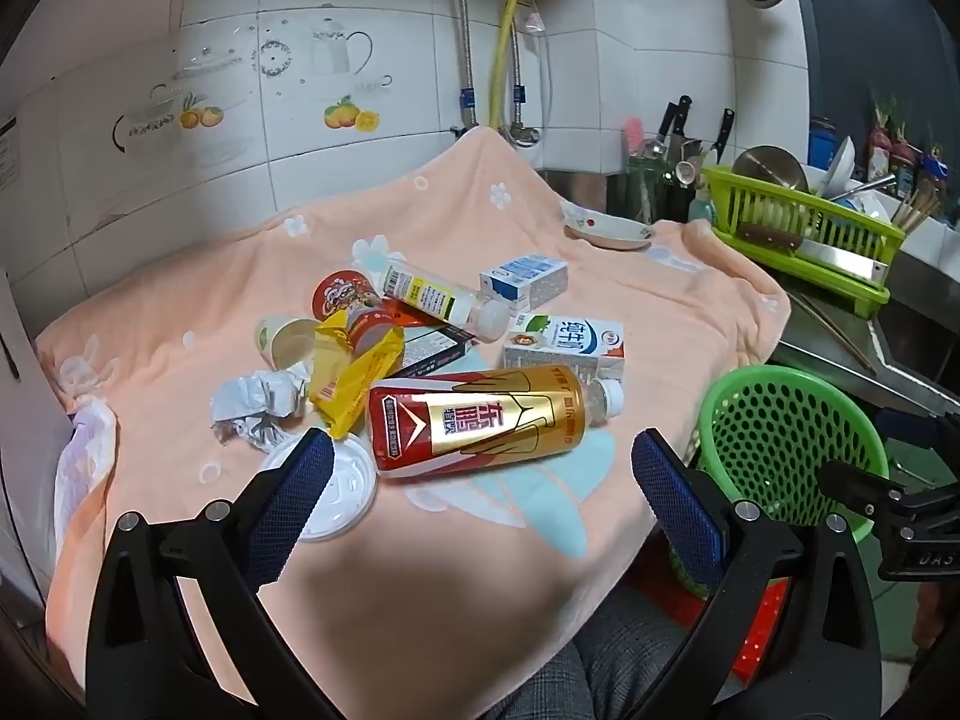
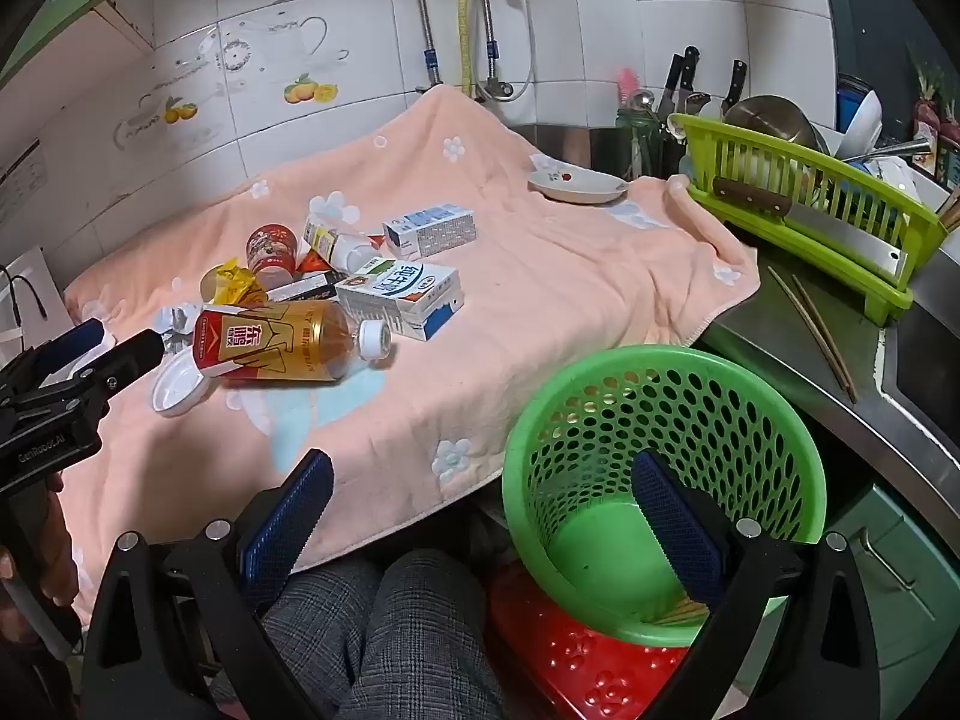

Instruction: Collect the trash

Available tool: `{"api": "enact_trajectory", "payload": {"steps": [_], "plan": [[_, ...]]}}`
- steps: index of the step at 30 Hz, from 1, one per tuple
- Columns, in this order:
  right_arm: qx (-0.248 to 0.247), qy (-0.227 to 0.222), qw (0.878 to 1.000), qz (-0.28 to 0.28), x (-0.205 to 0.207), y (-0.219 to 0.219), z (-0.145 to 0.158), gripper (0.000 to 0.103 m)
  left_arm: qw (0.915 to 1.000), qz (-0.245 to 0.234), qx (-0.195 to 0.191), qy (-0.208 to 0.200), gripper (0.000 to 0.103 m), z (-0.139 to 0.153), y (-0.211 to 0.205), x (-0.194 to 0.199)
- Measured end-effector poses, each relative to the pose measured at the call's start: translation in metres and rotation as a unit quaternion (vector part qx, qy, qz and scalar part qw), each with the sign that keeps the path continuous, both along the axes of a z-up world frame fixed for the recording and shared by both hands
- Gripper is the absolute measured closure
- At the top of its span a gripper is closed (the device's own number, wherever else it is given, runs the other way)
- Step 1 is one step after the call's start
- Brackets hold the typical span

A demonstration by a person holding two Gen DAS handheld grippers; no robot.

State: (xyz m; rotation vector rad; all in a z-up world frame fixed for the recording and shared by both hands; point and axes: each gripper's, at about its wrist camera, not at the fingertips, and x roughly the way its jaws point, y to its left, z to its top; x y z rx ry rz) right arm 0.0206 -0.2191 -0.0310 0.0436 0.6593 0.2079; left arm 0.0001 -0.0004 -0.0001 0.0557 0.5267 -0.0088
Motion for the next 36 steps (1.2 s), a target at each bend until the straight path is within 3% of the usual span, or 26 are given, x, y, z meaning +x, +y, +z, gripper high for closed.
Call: {"api": "enact_trajectory", "payload": {"steps": [36], "plan": [[0.007, -0.001, 1.000, 0.015, 0.007, 0.012, -0.002, 0.007, 1.0000, 0.005, -0.002, 0.006, 0.005, -0.006, 0.004, 0.007]]}}
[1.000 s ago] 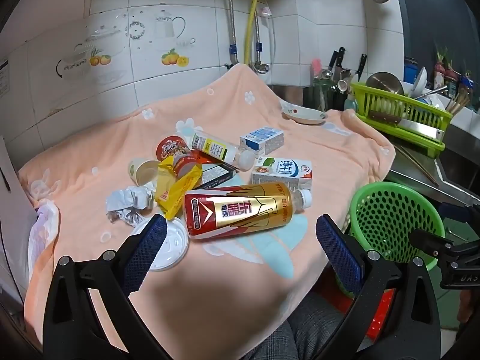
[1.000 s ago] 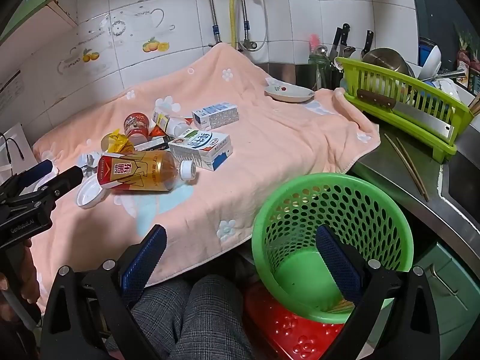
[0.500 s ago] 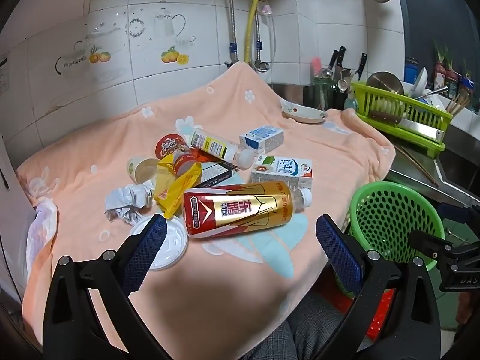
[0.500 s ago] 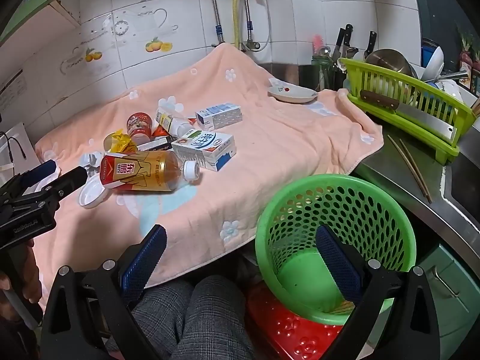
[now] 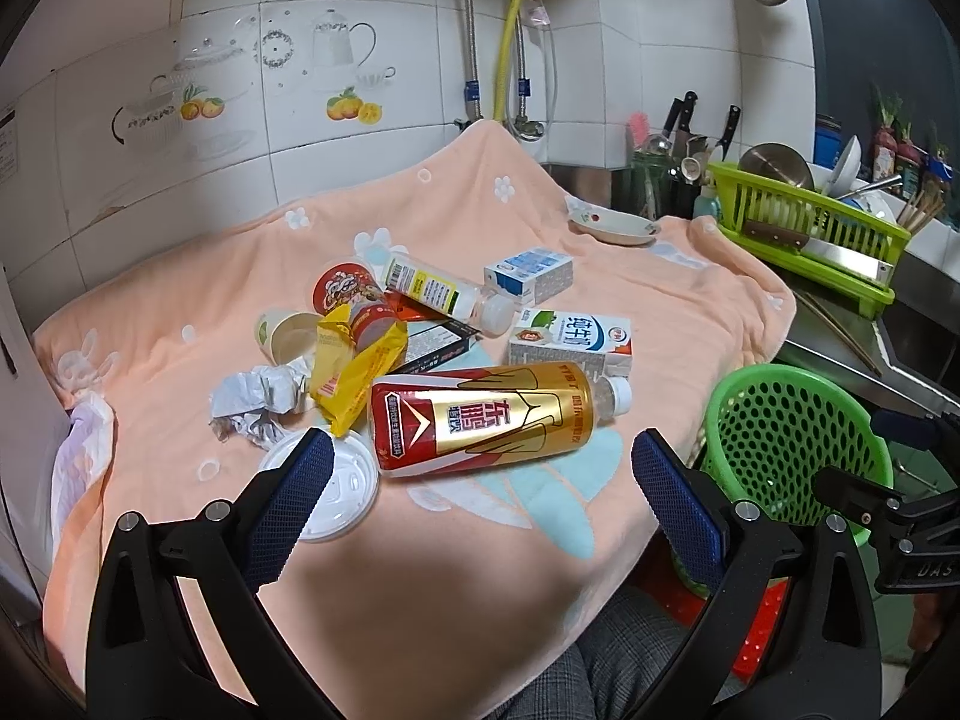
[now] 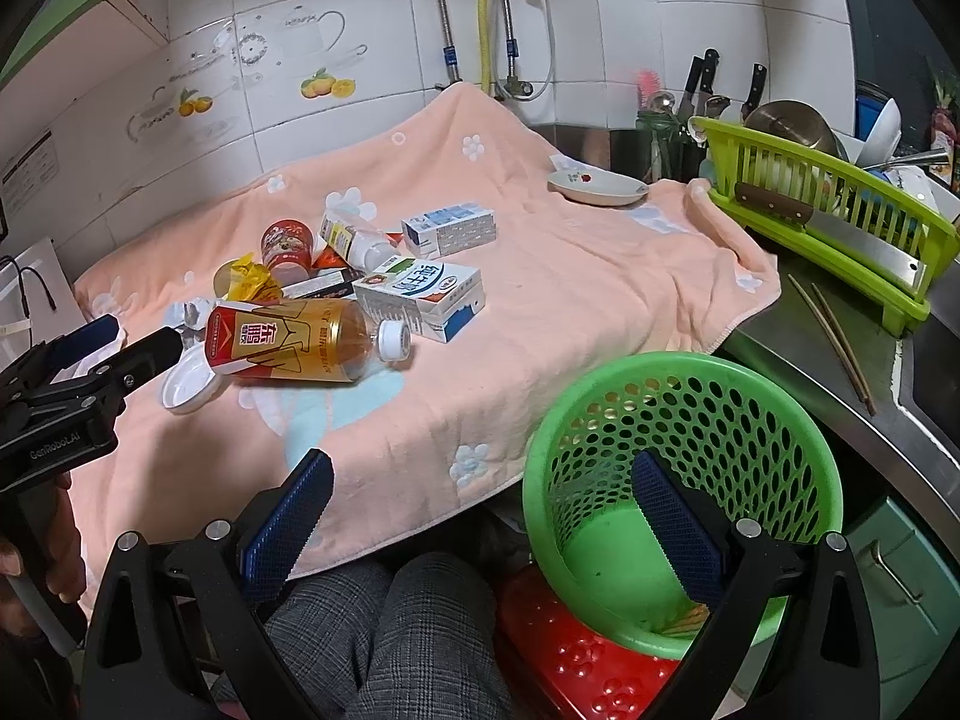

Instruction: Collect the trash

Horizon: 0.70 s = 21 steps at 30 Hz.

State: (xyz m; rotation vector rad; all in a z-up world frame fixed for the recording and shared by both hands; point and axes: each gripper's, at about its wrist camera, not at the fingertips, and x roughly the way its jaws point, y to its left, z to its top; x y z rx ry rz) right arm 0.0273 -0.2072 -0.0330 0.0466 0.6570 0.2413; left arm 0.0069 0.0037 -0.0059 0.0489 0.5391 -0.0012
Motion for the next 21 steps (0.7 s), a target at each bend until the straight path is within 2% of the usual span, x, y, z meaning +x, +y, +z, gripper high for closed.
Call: {"api": "enact_trajectory", "payload": {"steps": [21], "plan": [[-0.006, 0.003, 1.000, 0.019, 0.014, 0.010, -0.004, 0.007, 0.9999, 0.011, -0.004, 0.007, 0.005, -0.002, 0.010, 0.010]]}}
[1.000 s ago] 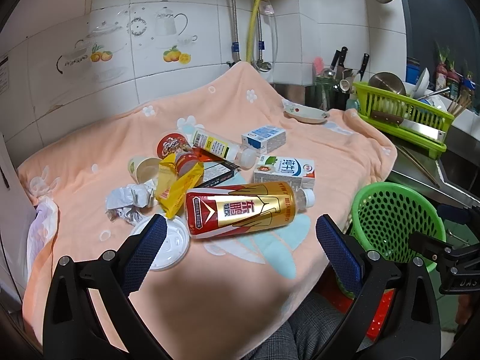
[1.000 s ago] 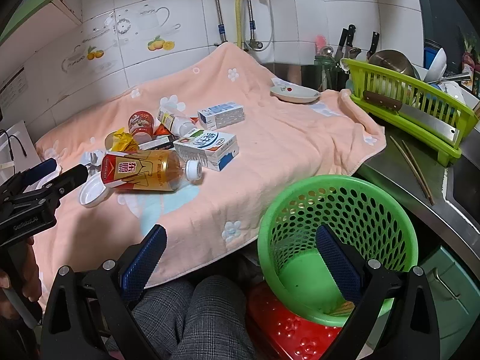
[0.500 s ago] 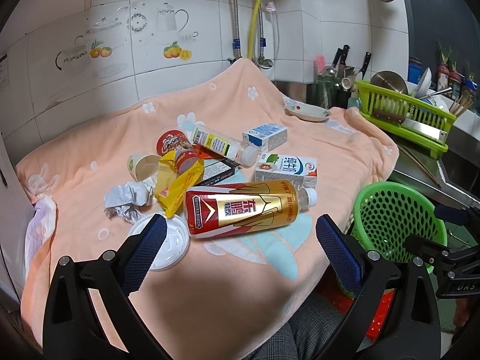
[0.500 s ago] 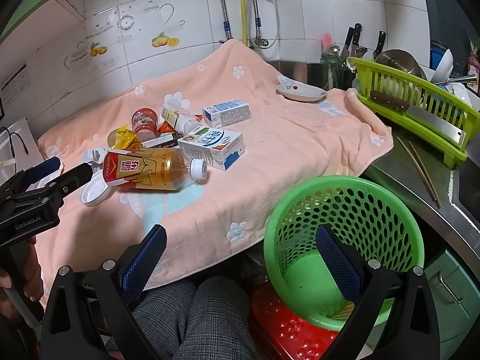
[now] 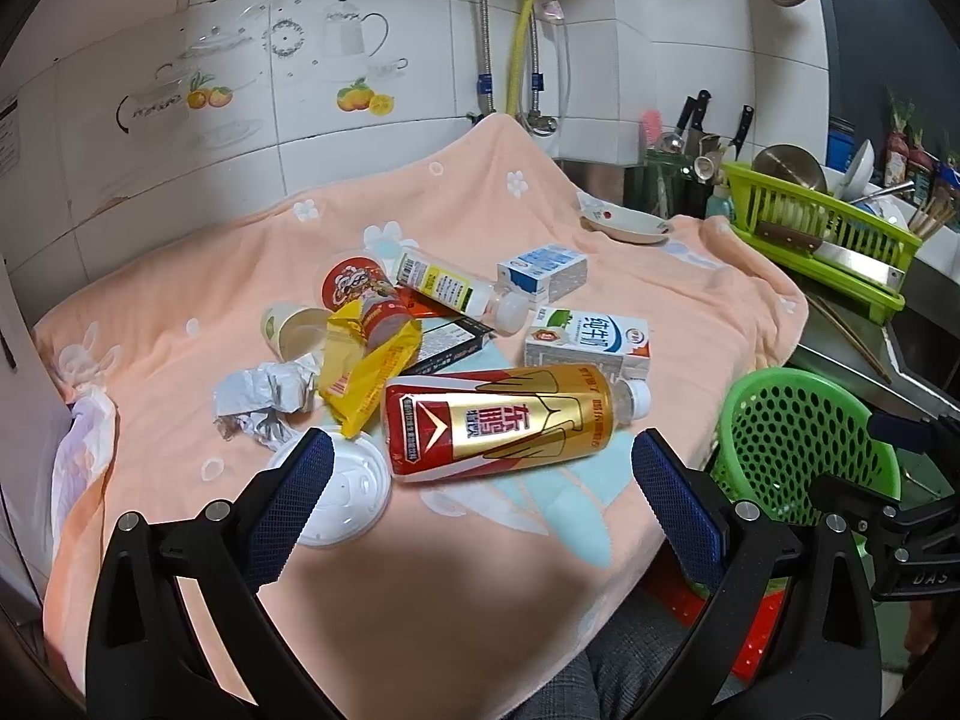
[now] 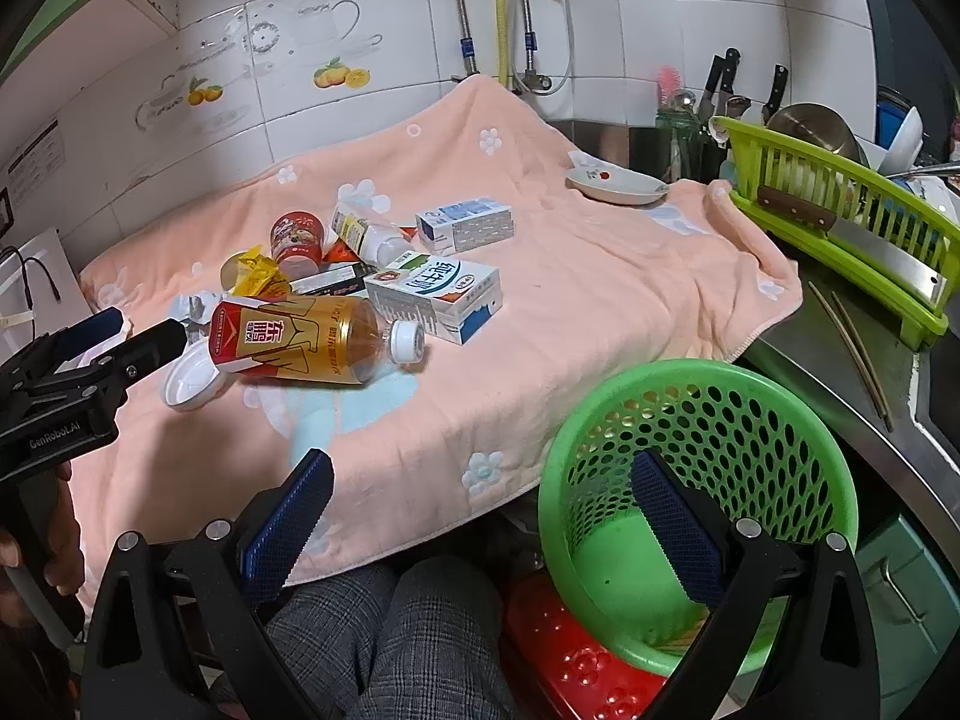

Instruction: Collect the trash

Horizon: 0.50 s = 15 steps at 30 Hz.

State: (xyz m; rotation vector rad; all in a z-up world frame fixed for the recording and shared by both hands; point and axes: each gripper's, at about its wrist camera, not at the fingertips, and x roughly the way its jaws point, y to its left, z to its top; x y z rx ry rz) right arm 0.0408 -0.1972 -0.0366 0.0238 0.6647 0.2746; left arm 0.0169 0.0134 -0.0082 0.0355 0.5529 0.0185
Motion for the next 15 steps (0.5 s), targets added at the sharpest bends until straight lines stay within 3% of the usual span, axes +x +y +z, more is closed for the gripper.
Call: {"api": "enact_trajectory", "payload": {"steps": [15], "plan": [[-0.011, 0.004, 0.998, 0.066, 0.038, 0.013, 0.009, 0.007, 1.0000, 0.001, 0.003, 0.008, 0.005, 0.003, 0.021, 0.008]]}}
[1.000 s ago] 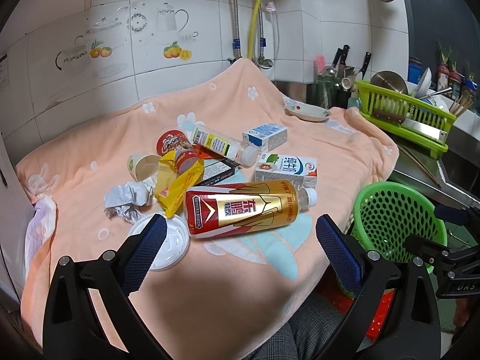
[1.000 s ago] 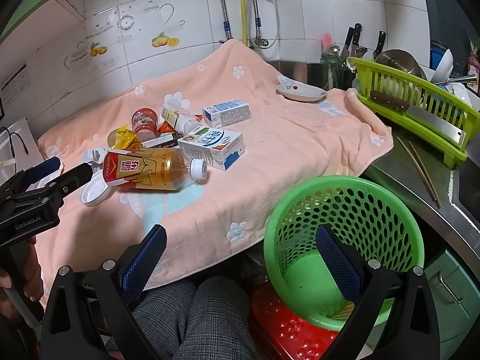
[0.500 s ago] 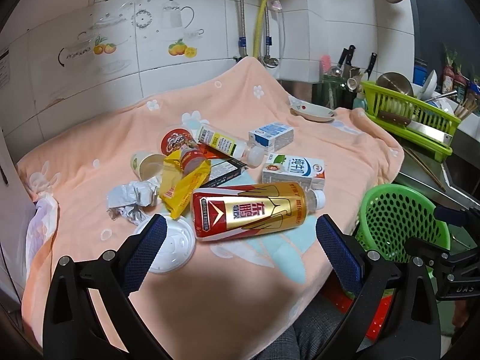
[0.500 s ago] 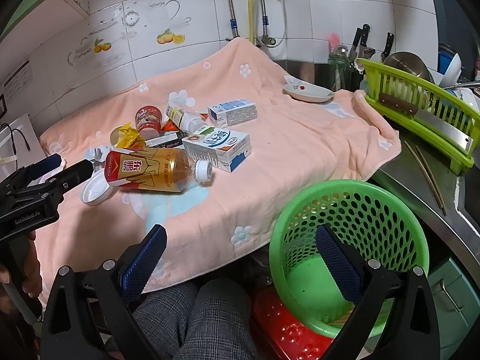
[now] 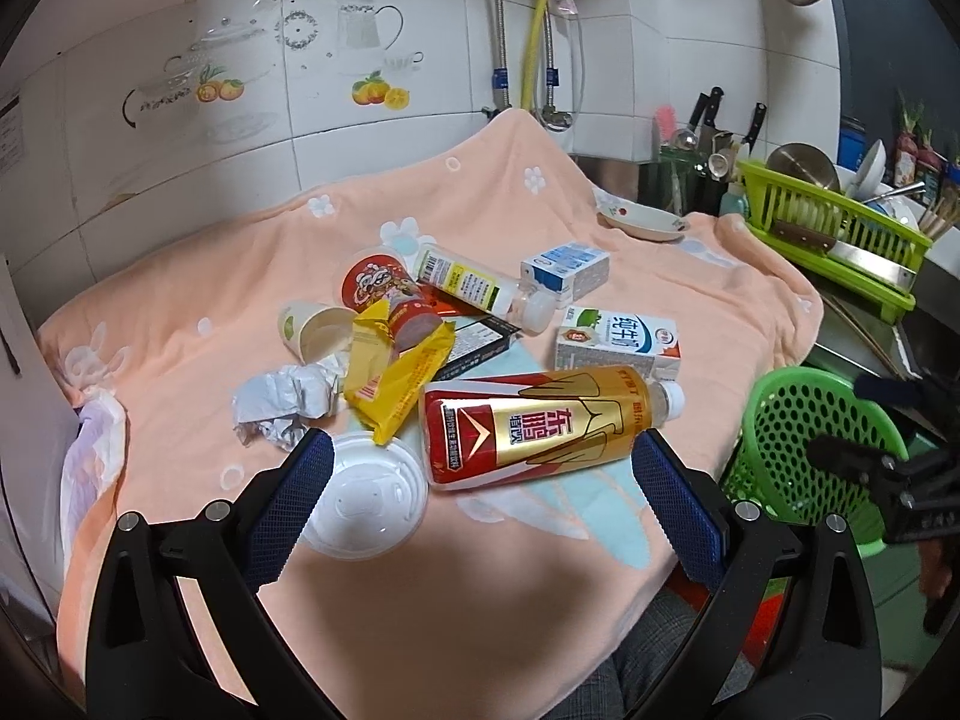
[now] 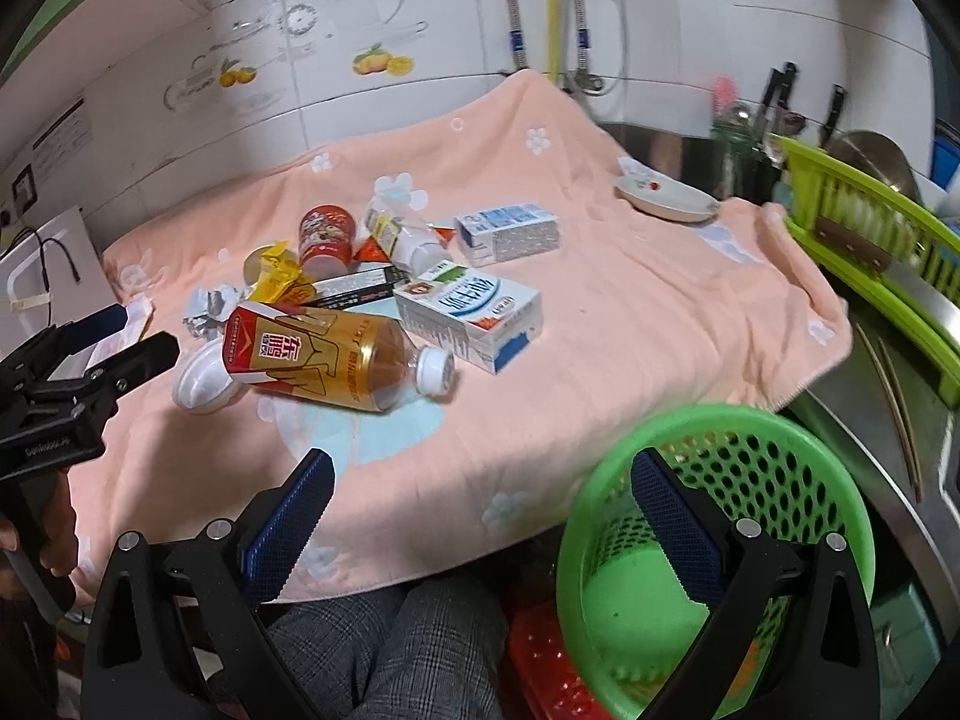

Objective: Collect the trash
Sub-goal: 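Grasp the white milk carton with the right tool while the left tool grasps the tea bottle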

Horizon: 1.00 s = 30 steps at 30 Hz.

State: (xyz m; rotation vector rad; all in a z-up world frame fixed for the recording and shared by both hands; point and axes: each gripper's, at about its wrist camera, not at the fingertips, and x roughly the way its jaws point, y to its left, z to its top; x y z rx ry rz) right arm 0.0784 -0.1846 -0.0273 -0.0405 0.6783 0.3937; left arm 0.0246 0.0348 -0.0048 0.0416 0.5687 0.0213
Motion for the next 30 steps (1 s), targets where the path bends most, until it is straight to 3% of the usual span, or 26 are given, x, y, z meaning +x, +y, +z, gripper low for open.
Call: {"api": "enact_trajectory", "payload": {"steps": [16, 22, 30], "plan": [[-0.043, 0.025, 0.991, 0.122, 0.095, 0.039, 0.020, 0.008, 0.9959, -0.081, -0.034, 0.022, 0.005, -0.004, 0.014, 0.020], [-0.072, 0.049, 0.983, 0.164, 0.142, 0.056, 0.013, 0.016, 0.9933, -0.112, -0.015, 0.020, 0.005, -0.008, 0.014, 0.027], [-0.105, 0.090, 0.962, 0.236, 0.194, 0.082, -0.005, 0.016, 0.9870, -0.159, -0.002, 0.024, 0.005, -0.012, 0.011, 0.035]]}}
